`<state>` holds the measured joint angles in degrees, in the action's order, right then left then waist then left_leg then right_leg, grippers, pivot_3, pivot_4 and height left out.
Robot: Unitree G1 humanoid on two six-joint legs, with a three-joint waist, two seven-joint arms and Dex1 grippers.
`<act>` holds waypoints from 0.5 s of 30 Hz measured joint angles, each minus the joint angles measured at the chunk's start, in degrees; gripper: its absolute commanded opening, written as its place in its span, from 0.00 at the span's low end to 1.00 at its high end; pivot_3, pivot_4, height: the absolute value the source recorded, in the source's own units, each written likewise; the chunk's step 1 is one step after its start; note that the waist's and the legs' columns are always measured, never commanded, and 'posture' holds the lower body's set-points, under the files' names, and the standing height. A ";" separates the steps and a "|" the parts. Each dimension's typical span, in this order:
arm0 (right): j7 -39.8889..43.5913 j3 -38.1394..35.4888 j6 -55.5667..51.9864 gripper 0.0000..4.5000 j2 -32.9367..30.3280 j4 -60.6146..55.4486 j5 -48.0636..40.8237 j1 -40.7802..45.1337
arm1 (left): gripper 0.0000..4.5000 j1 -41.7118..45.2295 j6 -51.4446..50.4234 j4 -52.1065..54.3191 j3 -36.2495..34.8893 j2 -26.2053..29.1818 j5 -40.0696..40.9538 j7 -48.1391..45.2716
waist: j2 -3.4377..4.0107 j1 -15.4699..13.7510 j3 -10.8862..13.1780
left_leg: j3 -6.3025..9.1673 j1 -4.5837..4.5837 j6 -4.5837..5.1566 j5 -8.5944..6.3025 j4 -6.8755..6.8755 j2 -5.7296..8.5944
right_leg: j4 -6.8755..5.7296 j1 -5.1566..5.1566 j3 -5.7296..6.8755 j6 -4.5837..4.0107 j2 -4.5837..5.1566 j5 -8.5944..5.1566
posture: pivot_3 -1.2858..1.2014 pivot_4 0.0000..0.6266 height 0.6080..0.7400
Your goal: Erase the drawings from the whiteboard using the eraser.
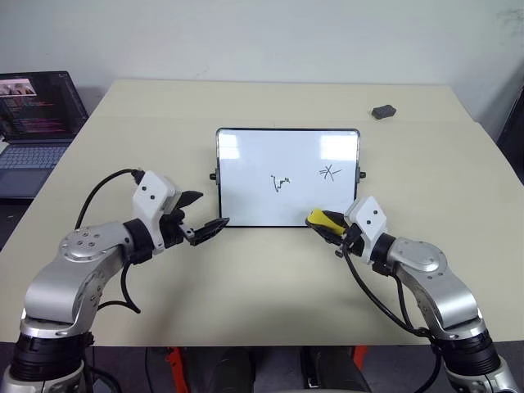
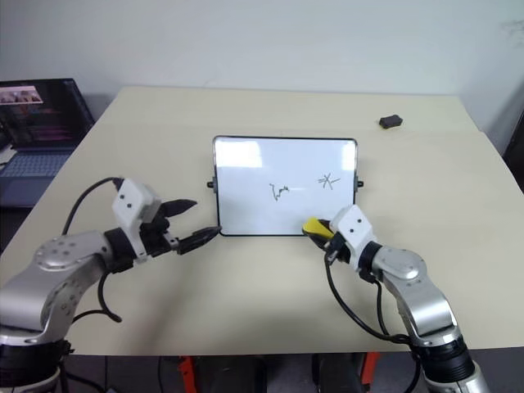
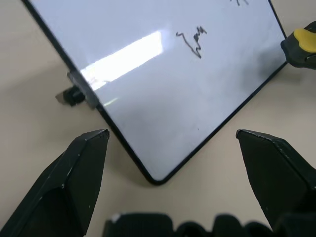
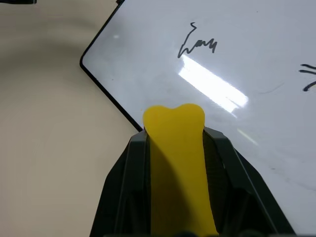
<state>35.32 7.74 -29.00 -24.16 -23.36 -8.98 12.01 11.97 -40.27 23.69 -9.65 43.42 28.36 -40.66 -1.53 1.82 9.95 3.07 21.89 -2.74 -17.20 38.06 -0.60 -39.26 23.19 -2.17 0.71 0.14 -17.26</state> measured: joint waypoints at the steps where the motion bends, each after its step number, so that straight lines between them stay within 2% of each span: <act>1: -0.60 0.04 0.13 0.24 0.40 0.01 0.11 0.39 | 1.00 0.44 -0.12 0.02 0.44 -0.05 0.00 0.08 | 0.00 0.05 0.00 | -0.01 -0.01 0.00 0.00 0.00 0.00 | -0.02 0.01 -0.02 0.00 0.00 0.00 | 0.52 0.24 1.00; 8: -7.76 2.18 5.01 0.24 6.55 6.45 5.55 11.42 | 1.00 1.68 0.79 -1.84 2.97 -0.68 -0.51 -1.12 | -0.01 0.05 0.00 | -0.05 -0.13 -0.02 0.03 0.08 -0.01 | -0.32 0.03 -0.05 -0.01 -0.04 0.00 | 0.52 0.24 1.00; 15: -12.03 4.99 12.79 0.24 11.24 22.25 11.09 22.65 | 1.00 2.93 2.23 -4.21 4.37 -0.42 -1.53 -3.12 | 0.00 0.06 0.00 | -0.11 -0.10 -0.03 0.04 0.13 0.01 | -0.32 0.06 -0.09 -0.01 -0.03 0.00 | 0.52 0.24 1.00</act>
<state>23.29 12.72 -16.21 -12.92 -1.11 2.11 34.66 14.89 -38.04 19.48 -5.29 43.00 26.83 -43.79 -1.54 1.88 9.95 2.96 21.79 -2.77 -17.16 38.19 -0.59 -39.58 23.24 -2.26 0.70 0.11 -17.26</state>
